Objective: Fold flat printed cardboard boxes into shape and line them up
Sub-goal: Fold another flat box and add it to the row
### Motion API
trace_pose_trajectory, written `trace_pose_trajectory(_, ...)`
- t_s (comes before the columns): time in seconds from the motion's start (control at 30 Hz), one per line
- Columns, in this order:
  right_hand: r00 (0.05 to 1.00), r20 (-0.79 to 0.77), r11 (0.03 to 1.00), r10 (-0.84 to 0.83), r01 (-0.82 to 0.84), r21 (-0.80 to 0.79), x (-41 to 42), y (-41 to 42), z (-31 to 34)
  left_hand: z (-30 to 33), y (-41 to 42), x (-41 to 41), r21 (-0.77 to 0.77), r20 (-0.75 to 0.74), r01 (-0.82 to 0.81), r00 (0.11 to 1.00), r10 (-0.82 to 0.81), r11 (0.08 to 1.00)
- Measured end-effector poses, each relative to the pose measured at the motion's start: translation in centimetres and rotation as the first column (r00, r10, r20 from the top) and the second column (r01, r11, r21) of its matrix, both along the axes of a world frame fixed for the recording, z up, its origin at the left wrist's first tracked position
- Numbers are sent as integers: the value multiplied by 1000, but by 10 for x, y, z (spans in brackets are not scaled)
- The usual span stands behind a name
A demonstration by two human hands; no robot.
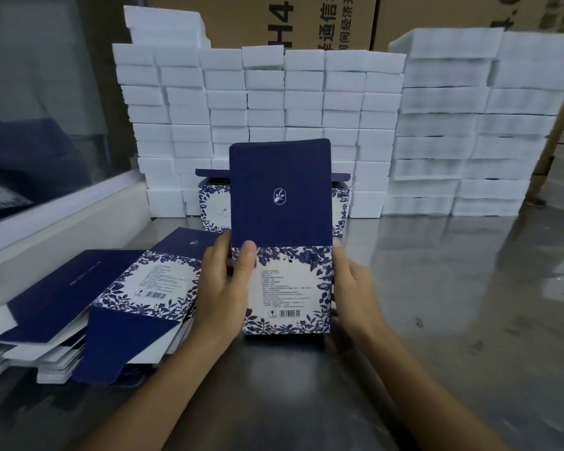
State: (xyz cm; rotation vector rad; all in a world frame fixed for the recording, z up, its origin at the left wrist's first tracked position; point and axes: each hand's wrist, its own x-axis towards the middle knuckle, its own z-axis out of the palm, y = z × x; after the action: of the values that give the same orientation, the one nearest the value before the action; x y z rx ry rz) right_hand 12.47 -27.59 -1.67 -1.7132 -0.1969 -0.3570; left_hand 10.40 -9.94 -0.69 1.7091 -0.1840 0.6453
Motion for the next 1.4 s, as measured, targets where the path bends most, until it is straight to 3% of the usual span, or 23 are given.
trace_pose_trajectory(0.13,999,12,997,41,-42,63,-5,2,6,1,-1,1,66,50,-73,996,70,995)
trace_pose_trajectory(0.3,978,205,994,-24,2,105,-11,7,7,-3,-6,-2,83,136,-149,981,137,985)
trace_pose_trajectory(0.43,948,317,991,29,-68,115,-14,8,8,-2,-10,-6,75,164,-181,972,167,981)
trace_pose_trajectory(0.53,935,351,991,54,-93,94,-14,11,10,-2,-11,-7,156,196,-209,965,177,965)
trace_pose_trajectory(0.63,924,376,996,-65,84,-35,-14,9,12,-3,-9,-8,304,288,-274,939,186,912)
trace_pose_trajectory(0.77,878,434,943,-201,293,-157,-17,8,18,-3,-10,-8,373,315,-265,938,148,889)
trace_pose_trajectory(0.9,691,693,740,-207,574,-351,-25,21,23,-2,-14,-10,423,344,-279,930,132,862)
trace_pose_trajectory(1.0,683,717,700,-140,581,-416,-30,35,21,-3,-15,-11,450,361,-311,921,147,837)
trace_pose_trajectory(1.4,702,693,794,-162,510,-332,-20,26,15,-3,-15,-9,434,378,-329,912,162,838)
